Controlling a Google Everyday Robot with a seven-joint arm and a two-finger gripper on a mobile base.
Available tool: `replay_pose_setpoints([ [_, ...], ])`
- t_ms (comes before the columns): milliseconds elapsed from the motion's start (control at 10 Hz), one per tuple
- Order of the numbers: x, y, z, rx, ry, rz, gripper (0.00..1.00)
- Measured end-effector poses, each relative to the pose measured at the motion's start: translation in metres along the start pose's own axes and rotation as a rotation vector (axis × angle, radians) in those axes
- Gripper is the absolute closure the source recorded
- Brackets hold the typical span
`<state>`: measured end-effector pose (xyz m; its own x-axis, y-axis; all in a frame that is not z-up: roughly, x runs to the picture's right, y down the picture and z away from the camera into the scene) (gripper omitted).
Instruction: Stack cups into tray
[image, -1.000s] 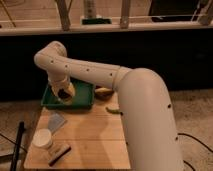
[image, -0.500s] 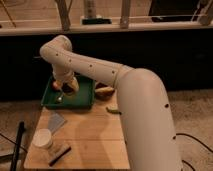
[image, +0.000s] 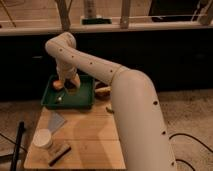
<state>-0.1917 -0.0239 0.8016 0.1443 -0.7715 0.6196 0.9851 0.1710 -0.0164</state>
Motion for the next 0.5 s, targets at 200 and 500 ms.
replay_pose_setpoints([
  [200,0.01,0.002,0.011,0.003,-0.012,0.007,1.0],
  [500,0.017,0.004,0.028,0.001,-0.033,0.017,1.0],
])
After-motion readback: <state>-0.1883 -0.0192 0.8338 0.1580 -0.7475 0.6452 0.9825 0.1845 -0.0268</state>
